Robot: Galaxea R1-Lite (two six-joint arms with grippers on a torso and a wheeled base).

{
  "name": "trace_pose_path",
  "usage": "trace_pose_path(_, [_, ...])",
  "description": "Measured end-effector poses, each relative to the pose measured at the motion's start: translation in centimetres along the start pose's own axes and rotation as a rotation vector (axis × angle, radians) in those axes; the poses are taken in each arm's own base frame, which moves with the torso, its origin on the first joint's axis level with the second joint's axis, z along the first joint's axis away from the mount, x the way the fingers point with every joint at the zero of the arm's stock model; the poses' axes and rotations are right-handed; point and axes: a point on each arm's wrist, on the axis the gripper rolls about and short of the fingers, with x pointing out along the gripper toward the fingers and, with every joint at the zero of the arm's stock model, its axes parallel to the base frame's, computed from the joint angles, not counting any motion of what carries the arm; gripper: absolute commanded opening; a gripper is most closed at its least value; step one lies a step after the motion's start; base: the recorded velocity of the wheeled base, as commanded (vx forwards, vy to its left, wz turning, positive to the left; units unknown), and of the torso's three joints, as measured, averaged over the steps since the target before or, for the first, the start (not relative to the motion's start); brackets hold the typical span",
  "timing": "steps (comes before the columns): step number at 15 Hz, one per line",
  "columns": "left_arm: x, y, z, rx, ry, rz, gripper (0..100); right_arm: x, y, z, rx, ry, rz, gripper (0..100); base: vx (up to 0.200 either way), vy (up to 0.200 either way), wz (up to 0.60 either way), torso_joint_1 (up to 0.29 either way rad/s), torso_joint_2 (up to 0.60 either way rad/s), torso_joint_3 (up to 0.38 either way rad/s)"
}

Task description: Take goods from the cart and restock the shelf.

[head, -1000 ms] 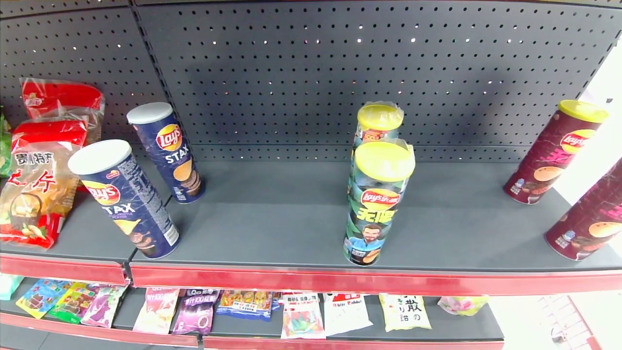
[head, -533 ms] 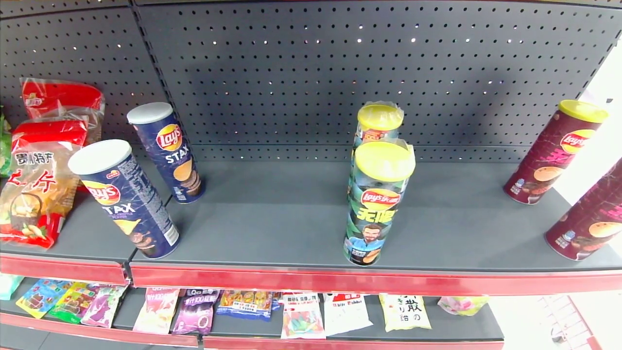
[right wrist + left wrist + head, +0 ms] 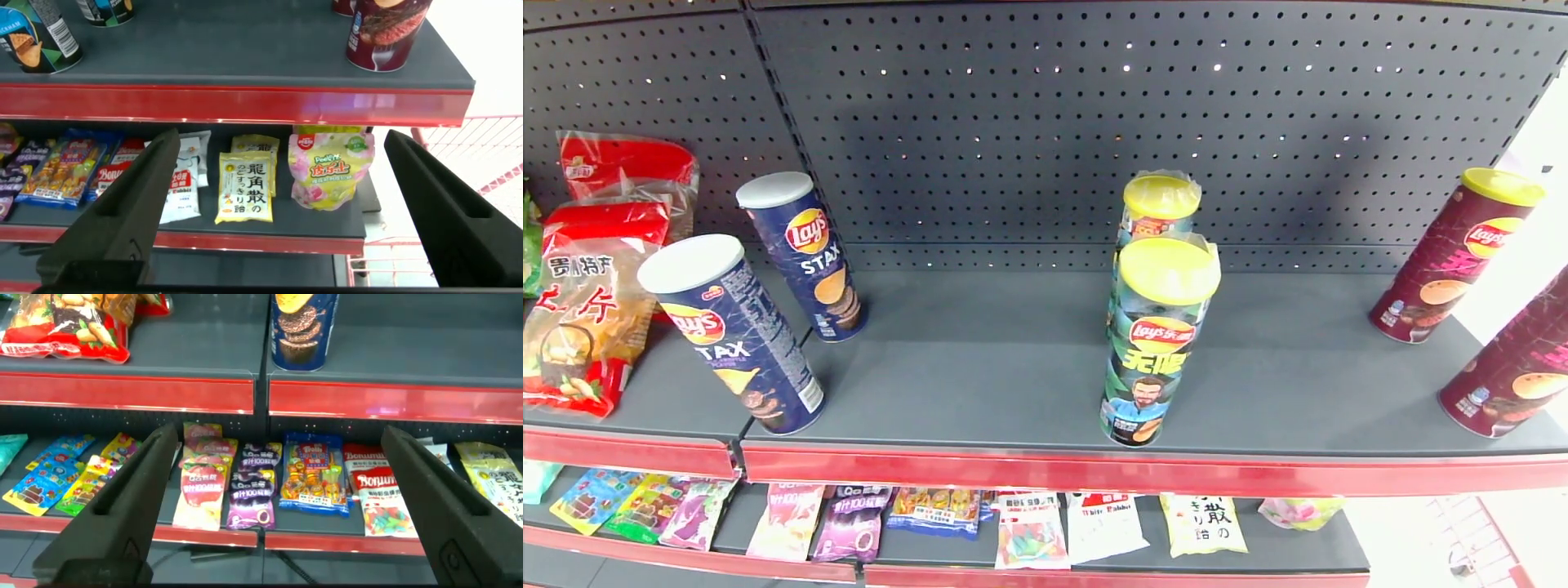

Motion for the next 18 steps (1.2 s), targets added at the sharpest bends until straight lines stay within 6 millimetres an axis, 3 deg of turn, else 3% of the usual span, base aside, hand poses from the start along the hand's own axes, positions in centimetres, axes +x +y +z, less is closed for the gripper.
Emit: trace_pose_path(18, [0.00, 0.00, 0.00, 0.000, 0.000, 0.000, 100, -0.01, -0.01, 0.00, -0.002, -0.001, -0.003, 100, 0.000, 0.000, 0.00, 0.000, 0.00, 0.000])
